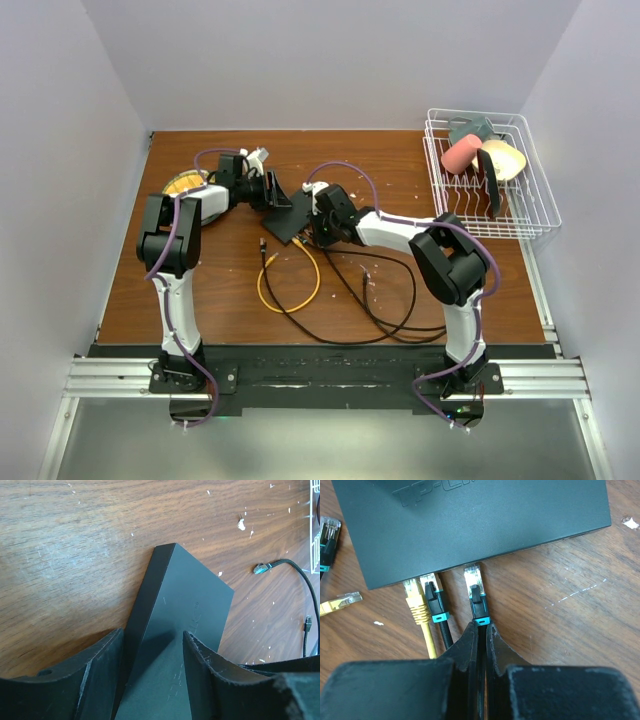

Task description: Insert the plug into the switch port

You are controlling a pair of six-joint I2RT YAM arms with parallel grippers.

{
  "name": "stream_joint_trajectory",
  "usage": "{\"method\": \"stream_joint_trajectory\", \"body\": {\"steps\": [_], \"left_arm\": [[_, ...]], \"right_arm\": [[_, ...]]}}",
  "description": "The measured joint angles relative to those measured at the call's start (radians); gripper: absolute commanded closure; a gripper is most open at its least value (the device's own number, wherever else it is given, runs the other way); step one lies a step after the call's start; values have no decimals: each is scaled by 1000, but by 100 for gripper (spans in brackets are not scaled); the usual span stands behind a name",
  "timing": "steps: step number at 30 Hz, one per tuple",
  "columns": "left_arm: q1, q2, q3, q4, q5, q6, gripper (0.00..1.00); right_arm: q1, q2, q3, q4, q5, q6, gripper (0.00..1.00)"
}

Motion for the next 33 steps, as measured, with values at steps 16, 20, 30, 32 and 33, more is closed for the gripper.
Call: {"method": "stream_joint_trajectory", "body": {"steps": [16, 20, 30, 32, 33], "left_arm": [[0, 0, 0, -1, -1, 0, 46], [0, 0, 0, -3, -1, 0, 47], [0, 0, 0, -5, 0, 1, 47], [0, 0, 0, -5, 0, 1, 48], [0, 0, 0, -5, 0, 1, 48]], "right_arm": [[22, -3, 0, -1, 53, 14, 100], [23, -12, 0, 0, 63, 14, 100], [25, -35, 0, -5, 70, 14, 100], [25, -35, -2, -3, 69, 15, 100], [26, -34, -6, 0, 69, 15, 100]]}}
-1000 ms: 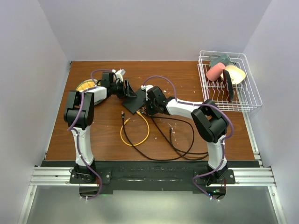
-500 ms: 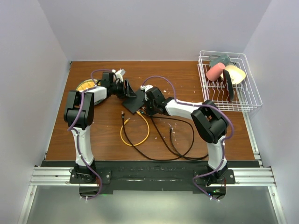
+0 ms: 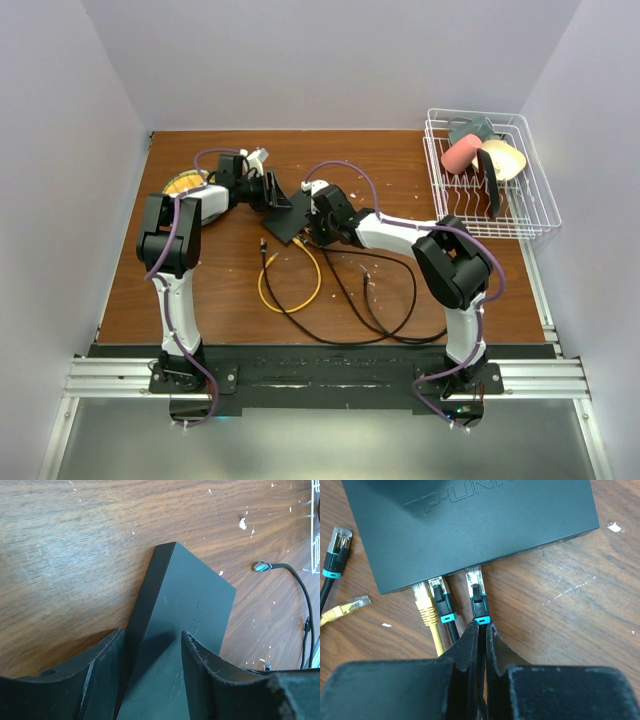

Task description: Insert the plug into the switch port

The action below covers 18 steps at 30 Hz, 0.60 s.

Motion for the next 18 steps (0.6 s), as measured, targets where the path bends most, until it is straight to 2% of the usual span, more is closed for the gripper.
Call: {"method": "stream_joint_trajectory", "body": {"steps": [10, 18], "left_arm": [[0, 0, 0, -3, 2, 3, 48], [0, 0, 0, -3, 5, 7, 49]], "right_arm": [[2, 2, -66, 113, -8, 4, 100], [2, 10, -66, 132, -8, 4, 100]]}}
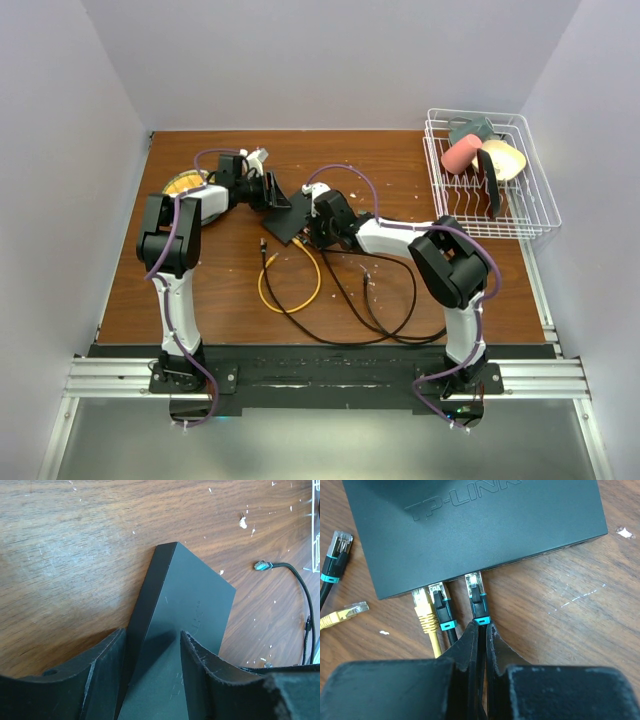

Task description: Insert the plug into the switch port

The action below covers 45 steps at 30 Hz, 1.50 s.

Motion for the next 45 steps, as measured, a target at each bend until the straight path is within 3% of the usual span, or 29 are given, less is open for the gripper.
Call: {"method": "stream_joint_trajectory", "body": {"steps": [19, 45], "left_arm": [[16, 0, 0, -7, 26, 39, 59], [5, 0, 41, -106, 20, 222, 64]], "right_arm": [[0, 32, 26, 9, -20, -6, 100], [1, 78, 123, -73, -26, -12, 100]]}}
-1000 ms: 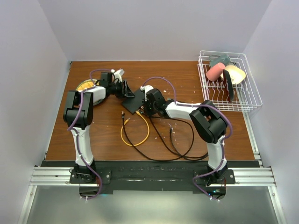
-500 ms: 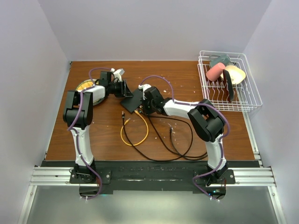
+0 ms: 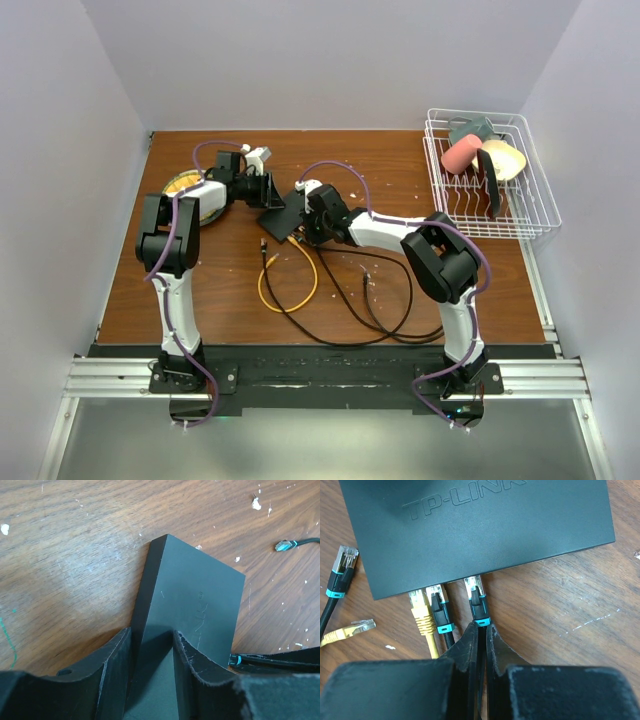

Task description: Insert the plug into the switch port

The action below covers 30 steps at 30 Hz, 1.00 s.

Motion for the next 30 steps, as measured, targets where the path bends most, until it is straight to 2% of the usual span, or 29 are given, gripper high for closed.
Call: {"method": "stream_joint_trajectory", "body": {"steps": [30], "left_arm": [[-11, -12, -11, 0, -2, 63, 72]], "right_arm": [[-10, 0, 0, 19, -55, -46, 100]]}}
